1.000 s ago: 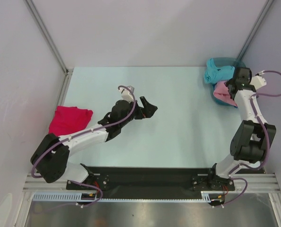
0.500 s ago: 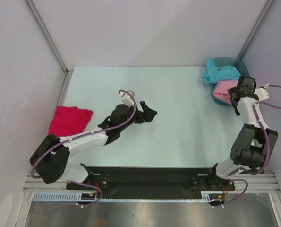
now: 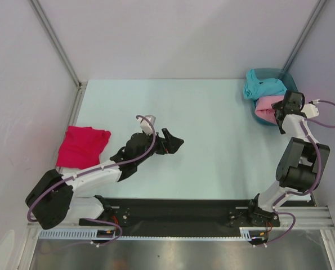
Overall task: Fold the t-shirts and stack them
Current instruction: Grab the tshirt from the pile, then move the tshirt to the center of the board
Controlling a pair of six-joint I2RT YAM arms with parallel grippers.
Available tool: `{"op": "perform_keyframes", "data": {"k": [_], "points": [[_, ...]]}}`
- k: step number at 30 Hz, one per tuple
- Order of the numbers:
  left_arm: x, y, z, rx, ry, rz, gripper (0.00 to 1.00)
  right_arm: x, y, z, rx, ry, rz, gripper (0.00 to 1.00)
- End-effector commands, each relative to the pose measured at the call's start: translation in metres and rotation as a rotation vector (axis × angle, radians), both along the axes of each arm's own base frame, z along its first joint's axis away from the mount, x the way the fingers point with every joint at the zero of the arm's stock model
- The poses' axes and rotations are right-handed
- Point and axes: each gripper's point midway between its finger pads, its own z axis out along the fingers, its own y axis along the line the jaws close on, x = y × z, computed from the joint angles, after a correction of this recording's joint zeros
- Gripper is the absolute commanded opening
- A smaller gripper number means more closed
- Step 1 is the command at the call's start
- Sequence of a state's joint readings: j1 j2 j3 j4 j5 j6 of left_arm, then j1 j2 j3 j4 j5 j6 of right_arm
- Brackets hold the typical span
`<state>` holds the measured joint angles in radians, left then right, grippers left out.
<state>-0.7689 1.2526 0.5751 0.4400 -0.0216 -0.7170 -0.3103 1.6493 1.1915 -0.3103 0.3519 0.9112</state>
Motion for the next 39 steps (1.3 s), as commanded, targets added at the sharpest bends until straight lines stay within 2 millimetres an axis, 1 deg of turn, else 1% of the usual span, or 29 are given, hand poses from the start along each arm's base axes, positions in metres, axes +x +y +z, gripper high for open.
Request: {"op": "perform_keyframes", "data": {"k": [1, 3, 4, 6, 7, 8, 9, 12, 15, 18, 19, 21, 22, 24, 25, 26, 27, 28, 29, 30, 31, 32, 33, 34, 35, 36, 37, 38, 39], "points": [[-0.009, -0.002, 0.021, -0.051, -0.054, -0.022, 0.98, 0.019, -0.013, 0.021, -0.04, -0.078, -0.006, 0.97], [-0.009, 0.0, 0.021, -0.048, -0.054, -0.017, 0.98, 0.021, -0.013, 0.025, -0.039, -0.087, -0.005, 0.93], [-0.01, 0.0, 0.02, -0.046, -0.053, -0.017, 0.98, 0.022, -0.012, 0.026, -0.039, -0.095, 0.001, 0.78], [-0.009, 0.0, 0.02, -0.043, -0.05, -0.014, 0.98, 0.021, -0.01, 0.025, -0.038, -0.101, 0.013, 0.51], [-0.009, -0.001, 0.022, -0.046, -0.053, -0.016, 0.98, 0.021, -0.009, 0.025, -0.034, -0.101, 0.009, 0.22], [-0.009, -0.002, 0.022, -0.044, -0.051, -0.019, 0.98, 0.02, -0.009, 0.025, -0.031, -0.102, 0.007, 0.09], [-0.009, -0.003, 0.024, -0.047, -0.053, -0.022, 0.98, 0.019, -0.009, 0.026, -0.027, -0.102, 0.004, 0.0], [-0.009, -0.004, 0.024, -0.04, -0.051, -0.023, 0.98, 0.019, -0.006, 0.031, -0.024, -0.107, 0.009, 0.0], [-0.009, -0.006, 0.024, -0.037, -0.051, -0.026, 0.98, 0.023, 0.003, 0.054, -0.04, -0.154, 0.048, 0.0], [-0.011, -0.009, 0.019, -0.03, -0.039, -0.033, 0.98, 0.029, 0.023, 0.095, -0.066, -0.254, 0.115, 0.0], [-0.012, -0.01, 0.018, -0.028, -0.037, -0.036, 0.98, 0.028, 0.029, 0.122, -0.087, -0.312, 0.134, 0.0], [-0.013, -0.013, 0.015, -0.022, -0.03, -0.041, 0.98, 0.032, 0.048, 0.152, -0.095, -0.384, 0.195, 0.0], [-0.014, -0.014, 0.013, -0.019, -0.027, -0.044, 0.98, 0.03, 0.055, 0.182, -0.114, -0.444, 0.217, 0.0], [-0.015, -0.015, 0.008, -0.012, -0.018, -0.045, 0.97, 0.03, 0.079, 0.21, -0.12, -0.498, 0.292, 0.0], [-0.015, -0.015, 0.007, -0.01, -0.016, -0.045, 0.97, 0.029, 0.089, 0.23, -0.137, -0.532, 0.326, 0.0], [-0.016, -0.016, 0.004, -0.008, -0.012, -0.046, 0.97, 0.023, 0.102, 0.249, -0.147, -0.569, 0.369, 0.0], [-0.017, -0.015, 0.002, -0.006, -0.007, -0.045, 0.97, 0.021, 0.12, 0.261, -0.152, -0.59, 0.415, 0.0], [-0.017, -0.015, 0.002, -0.009, -0.006, -0.045, 0.97, 0.016, 0.13, 0.271, -0.155, -0.609, 0.441, 0.0], [-0.017, -0.015, 0.001, -0.007, -0.003, -0.045, 0.97, 0.005, 0.141, 0.29, -0.162, -0.654, 0.478, 0.0], [-0.017, -0.016, -0.001, -0.005, -0.001, -0.046, 0.97, 0.0, 0.152, 0.297, -0.156, -0.677, 0.508, 0.0], [-0.016, -0.016, -0.002, -0.003, 0.003, -0.046, 0.97, -0.005, 0.17, 0.304, -0.141, -0.701, 0.554, 0.0], [-0.017, -0.017, -0.002, -0.002, 0.002, -0.048, 0.96, -0.011, 0.177, 0.307, -0.129, -0.707, 0.583, 0.0], [-0.017, -0.018, -0.001, -0.003, 0.001, -0.051, 0.96, -0.022, 0.195, 0.316, -0.114, -0.734, 0.626, 0.0], [-0.017, -0.018, -0.002, 0.001, 0.001, -0.053, 0.96, -0.029, 0.212, 0.319, -0.099, -0.746, 0.671, 0.0], [-0.017, -0.018, -0.003, 0.005, 0.004, -0.05, 0.96, -0.035, 0.221, 0.32, -0.09, -0.751, 0.697, 0.0], [-0.016, -0.018, -0.003, 0.005, 0.004, -0.05, 0.96, -0.048, 0.228, 0.327, -0.092, -0.773, 0.72, 0.0], [-0.017, -0.018, -0.002, 0.005, 0.002, -0.05, 0.96, -0.055, 0.236, 0.328, -0.084, -0.778, 0.742, 0.0], [-0.016, -0.018, -0.002, 0.004, 0.003, -0.048, 0.96, -0.064, 0.251, 0.328, -0.065, -0.784, 0.791, 0.0], [-0.017, -0.018, -0.002, 0.008, 0.003, -0.049, 0.96, -0.073, 0.261, 0.325, -0.047, -0.785, 0.827, 0.0]]}}
